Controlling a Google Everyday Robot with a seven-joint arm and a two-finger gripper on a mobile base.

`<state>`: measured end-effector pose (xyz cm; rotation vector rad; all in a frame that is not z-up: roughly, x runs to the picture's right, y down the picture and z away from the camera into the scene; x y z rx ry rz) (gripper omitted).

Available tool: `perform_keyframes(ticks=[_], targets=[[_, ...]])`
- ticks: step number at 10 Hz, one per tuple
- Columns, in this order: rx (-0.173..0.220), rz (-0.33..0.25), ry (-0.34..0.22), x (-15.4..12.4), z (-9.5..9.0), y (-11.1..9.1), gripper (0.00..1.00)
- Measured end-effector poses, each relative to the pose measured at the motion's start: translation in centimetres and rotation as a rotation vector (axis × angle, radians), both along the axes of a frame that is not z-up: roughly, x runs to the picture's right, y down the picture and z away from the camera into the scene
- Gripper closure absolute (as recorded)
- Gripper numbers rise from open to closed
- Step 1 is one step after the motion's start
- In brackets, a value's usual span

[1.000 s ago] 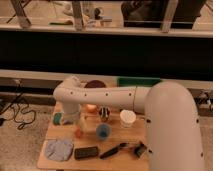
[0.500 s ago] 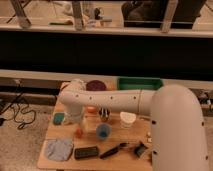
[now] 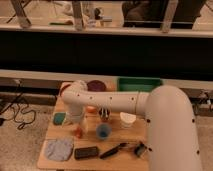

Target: Place pepper in table surface

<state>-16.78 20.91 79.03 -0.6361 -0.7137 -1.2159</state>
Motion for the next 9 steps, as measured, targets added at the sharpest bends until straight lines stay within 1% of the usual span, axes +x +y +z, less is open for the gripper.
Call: perform_keyframes(ticks=[1, 6, 9], targets=[[-0.010, -0.005, 0.002, 0.1, 0.4, 0.1, 0.20], [-0.034, -0.013, 0.016, 1.3, 1.7, 0.2, 0.20], [-0.059, -0.029, 0.025, 1.8, 2.2, 0.9, 0.20]])
